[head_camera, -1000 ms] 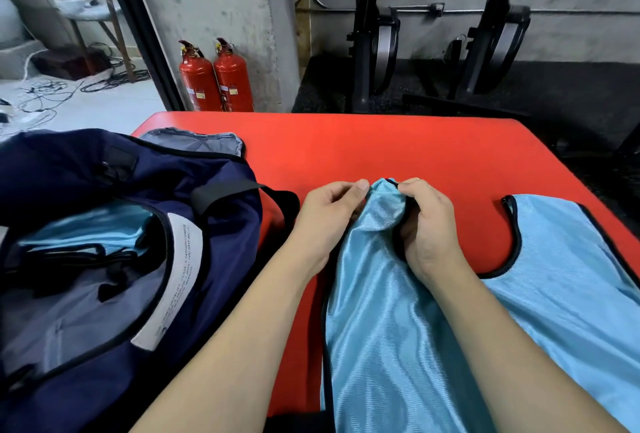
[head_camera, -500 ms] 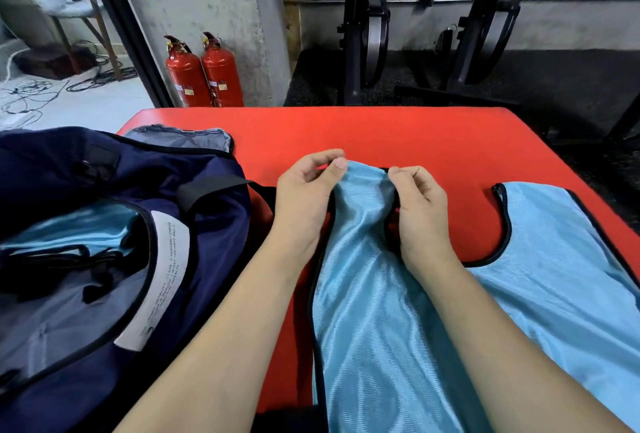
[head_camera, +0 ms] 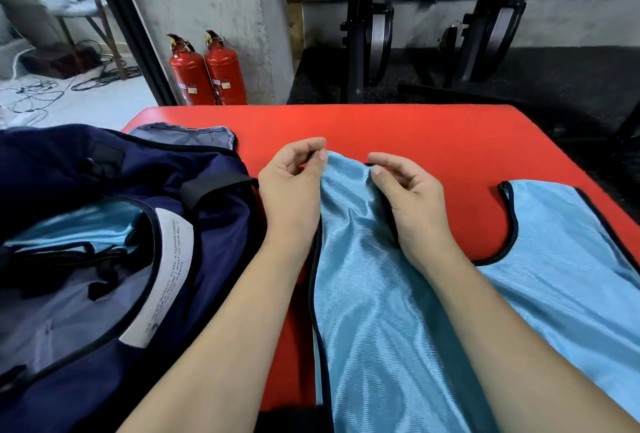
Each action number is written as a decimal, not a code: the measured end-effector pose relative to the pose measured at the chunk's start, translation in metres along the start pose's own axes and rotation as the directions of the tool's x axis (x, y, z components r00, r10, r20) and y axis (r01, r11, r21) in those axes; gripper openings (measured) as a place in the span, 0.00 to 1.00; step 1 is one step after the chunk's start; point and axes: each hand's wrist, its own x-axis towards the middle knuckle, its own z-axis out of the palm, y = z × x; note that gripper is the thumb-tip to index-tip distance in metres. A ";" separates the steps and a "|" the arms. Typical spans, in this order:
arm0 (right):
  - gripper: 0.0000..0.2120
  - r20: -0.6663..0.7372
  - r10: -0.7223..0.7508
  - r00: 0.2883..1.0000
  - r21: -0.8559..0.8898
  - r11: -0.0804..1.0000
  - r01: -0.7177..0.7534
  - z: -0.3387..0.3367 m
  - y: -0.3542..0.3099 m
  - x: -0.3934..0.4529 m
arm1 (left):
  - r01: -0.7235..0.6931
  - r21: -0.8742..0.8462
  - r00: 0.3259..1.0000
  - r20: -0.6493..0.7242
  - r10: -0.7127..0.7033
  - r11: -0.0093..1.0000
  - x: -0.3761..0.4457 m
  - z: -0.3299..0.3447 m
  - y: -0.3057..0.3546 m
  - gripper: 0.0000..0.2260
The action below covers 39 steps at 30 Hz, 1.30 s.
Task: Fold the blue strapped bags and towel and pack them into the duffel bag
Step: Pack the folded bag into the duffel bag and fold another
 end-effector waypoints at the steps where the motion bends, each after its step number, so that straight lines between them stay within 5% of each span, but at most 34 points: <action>1: 0.08 0.024 0.034 0.999 0.012 0.999 -0.034 0.002 -0.001 0.000 | 0.001 0.002 1.000 0.007 -0.001 1.000 0.001 -0.001 0.000 0.06; 5: 0.12 0.206 0.128 0.970 0.032 0.990 -0.137 0.006 0.001 0.002 | 0.036 -0.017 0.998 0.054 -0.035 0.999 0.006 -0.003 -0.001 0.06; 10: 0.20 0.131 0.018 0.991 -0.194 0.981 0.008 0.003 0.006 0.006 | 0.027 0.062 1.000 0.012 -0.028 0.998 0.013 -0.011 -0.006 0.07; 15: 0.04 0.111 0.050 0.993 -0.251 0.968 -0.021 0.004 0.012 0.007 | -0.070 0.352 0.995 0.092 0.041 0.933 0.017 -0.016 -0.017 0.09; 19: 0.06 0.075 0.053 0.996 -0.235 0.971 -0.034 0.004 0.013 0.011 | -0.014 0.240 0.997 0.077 -0.004 0.971 0.016 -0.017 -0.015 0.11; 25: 0.21 0.296 -0.023 0.955 -0.369 0.919 0.136 0.004 0.010 0.008 | 0.088 0.109 0.986 0.132 -0.102 0.990 0.018 -0.013 -0.012 0.14; 33: 0.08 0.069 -0.161 0.985 -0.393 0.903 0.175 0.002 0.004 0.010 | 0.128 0.045 0.980 0.149 -0.133 0.991 0.015 -0.010 -0.004 0.11; 39: 0.12 -0.048 -0.151 0.987 -0.378 0.918 0.122 0.000 -0.001 0.006 | -0.173 0.433 0.985 0.089 0.149 0.884 0.016 -0.014 -0.014 0.13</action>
